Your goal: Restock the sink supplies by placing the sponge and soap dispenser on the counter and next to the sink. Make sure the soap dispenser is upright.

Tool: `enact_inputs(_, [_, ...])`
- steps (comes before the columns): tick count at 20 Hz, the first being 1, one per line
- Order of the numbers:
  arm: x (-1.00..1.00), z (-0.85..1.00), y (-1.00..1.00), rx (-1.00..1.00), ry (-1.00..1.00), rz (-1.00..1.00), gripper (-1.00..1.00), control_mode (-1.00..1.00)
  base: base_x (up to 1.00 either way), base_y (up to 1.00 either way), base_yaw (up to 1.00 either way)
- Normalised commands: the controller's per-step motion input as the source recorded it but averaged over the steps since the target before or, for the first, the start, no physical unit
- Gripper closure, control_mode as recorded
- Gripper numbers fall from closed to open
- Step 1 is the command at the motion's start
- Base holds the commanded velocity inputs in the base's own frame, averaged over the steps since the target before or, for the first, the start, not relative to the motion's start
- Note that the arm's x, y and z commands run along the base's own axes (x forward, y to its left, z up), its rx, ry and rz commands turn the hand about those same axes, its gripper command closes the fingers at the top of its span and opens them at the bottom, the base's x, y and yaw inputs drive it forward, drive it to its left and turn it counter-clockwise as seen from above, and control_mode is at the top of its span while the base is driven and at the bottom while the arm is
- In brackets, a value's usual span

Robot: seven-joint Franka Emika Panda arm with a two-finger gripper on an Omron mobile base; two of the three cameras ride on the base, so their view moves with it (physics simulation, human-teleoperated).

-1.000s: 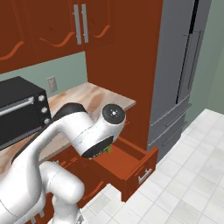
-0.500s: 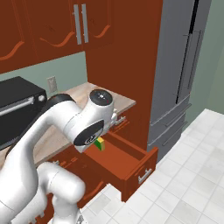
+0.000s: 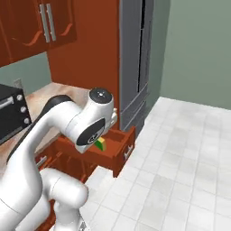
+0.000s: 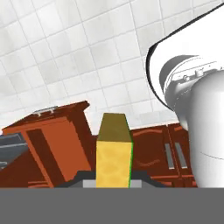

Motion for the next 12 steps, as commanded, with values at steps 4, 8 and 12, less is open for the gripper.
enact_inputs(4, [0.00, 0.00, 0.00, 0.00, 0.00, 0.00, 1.00, 1.00, -0.66, -0.13, -0.76])
enact_inputs(8, [0.00, 0.00, 0.00, 0.00, 0.00, 0.00, 1.00, 1.00, -0.44, -0.13, -0.81])
enact_inputs(12, [0.00, 0.00, 0.00, 0.00, 0.00, 0.00, 1.00, 1.00, -0.27, -0.14, -0.86])
